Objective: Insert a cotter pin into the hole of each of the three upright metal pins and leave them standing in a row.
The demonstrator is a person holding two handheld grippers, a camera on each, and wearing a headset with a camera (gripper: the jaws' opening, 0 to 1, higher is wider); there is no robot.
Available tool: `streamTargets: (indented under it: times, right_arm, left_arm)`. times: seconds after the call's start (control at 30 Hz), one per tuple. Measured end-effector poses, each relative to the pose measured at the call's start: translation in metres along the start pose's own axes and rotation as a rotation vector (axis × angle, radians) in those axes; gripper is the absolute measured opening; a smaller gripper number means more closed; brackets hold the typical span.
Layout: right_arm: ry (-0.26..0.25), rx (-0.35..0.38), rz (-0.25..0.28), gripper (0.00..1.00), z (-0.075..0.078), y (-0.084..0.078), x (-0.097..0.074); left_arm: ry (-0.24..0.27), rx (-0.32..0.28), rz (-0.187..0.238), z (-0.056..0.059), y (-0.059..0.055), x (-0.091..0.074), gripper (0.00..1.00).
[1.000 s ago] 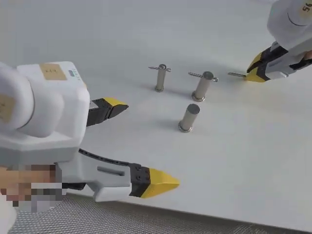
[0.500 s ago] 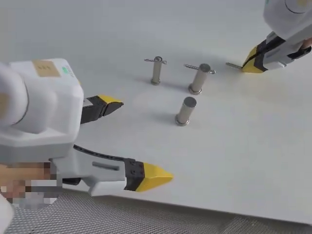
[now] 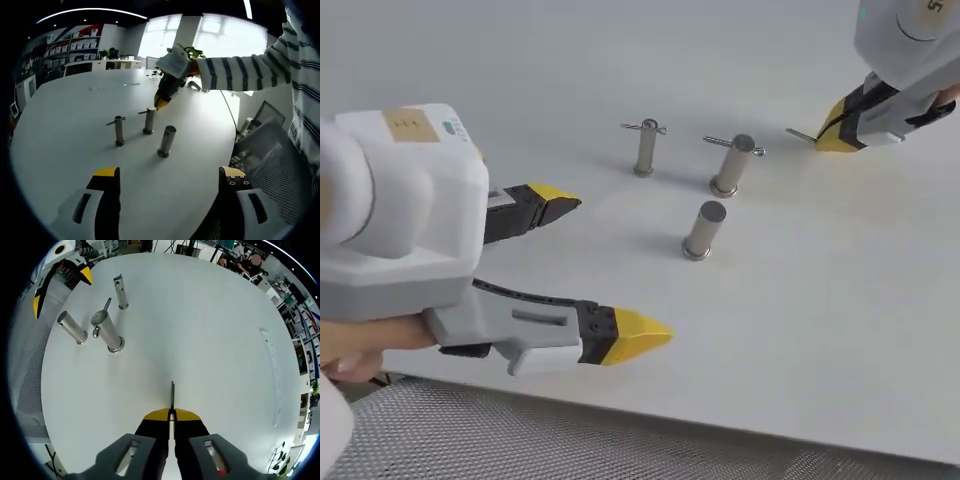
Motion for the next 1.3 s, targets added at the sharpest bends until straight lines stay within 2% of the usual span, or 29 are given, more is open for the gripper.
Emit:
streamTargets:
  times: [0.07,0.17,0.23,0.3,0.4,0.43,0.53,0.63,0.73,0.83,1.0,1.13,1.3]
  right_arm:
    - [-0.006,-0.007,0.005,0.00,-0.001,0.001,-0.004]
    - [-0.029,-0.021,0.029,0.00,-0.007,0.006,-0.015]
    - [-0.065,-0.042,0.054,0.00,-0.008,0.010,-0.022]
    - [-0.096,-0.048,0.081,0.00,-0.015,0.015,-0.033]
    - [-0.144,-0.066,0.119,0.00,-0.019,0.021,-0.045]
    - [-0.159,-0.068,0.135,0.00,-0.022,0.023,-0.050]
    - [-0.191,-0.082,0.161,0.00,-0.032,0.028,-0.061]
    - [-0.251,-0.114,0.204,0.00,-0.040,0.033,-0.071]
    - [-0.260,-0.128,0.232,0.00,-0.053,0.036,-0.077]
    - [-0.273,-0.149,0.249,0.00,-0.063,0.041,-0.082]
    - [-0.296,-0.193,0.270,0.00,-0.078,0.050,-0.089]
    - [-0.285,-0.200,0.302,0.00,-0.087,0.058,-0.092]
    - [-0.285,-0.226,0.334,0.00,-0.099,0.069,-0.093]
  left_arm:
    - [0.002,0.013,-0.013,0.000,0.000,-0.001,0.77]
    - [-0.002,0.005,0.001,0.001,0.003,-0.001,0.76]
    - [-0.003,-0.002,0.020,0.001,0.007,-0.002,0.74]
    - [-0.002,-0.012,0.041,0.000,0.012,-0.001,0.72]
    - [0.003,-0.089,0.073,-0.001,0.019,0.000,0.64]
    - [-0.001,-0.112,0.088,0.002,0.024,0.002,0.61]
    - [-0.010,-0.116,0.125,0.001,0.033,0.005,0.56]
    - [-0.025,-0.137,0.152,0.001,0.041,0.007,0.52]
    - [-0.035,-0.171,0.190,0.002,0.051,0.014,0.50]
    - [-0.055,-0.187,0.204,0.000,0.062,0.022,0.45]
    - [-0.102,-0.163,0.206,0.002,0.078,0.036,0.42]
    - [-0.122,-0.162,0.207,0.001,0.088,0.046,0.40]
    - [-0.137,-0.205,0.205,-0.004,0.097,0.060,0.34]
Point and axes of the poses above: the centre of the closed fingertips' face, and the gripper's own axes: x roughly forward along the fingers, z roughly to its right, y roughly out of its top, the point moved 8 cm from there along -x, roughly backward along the fingers, and after that the axes turned 1 degree about -x, right-handed, at the moved point
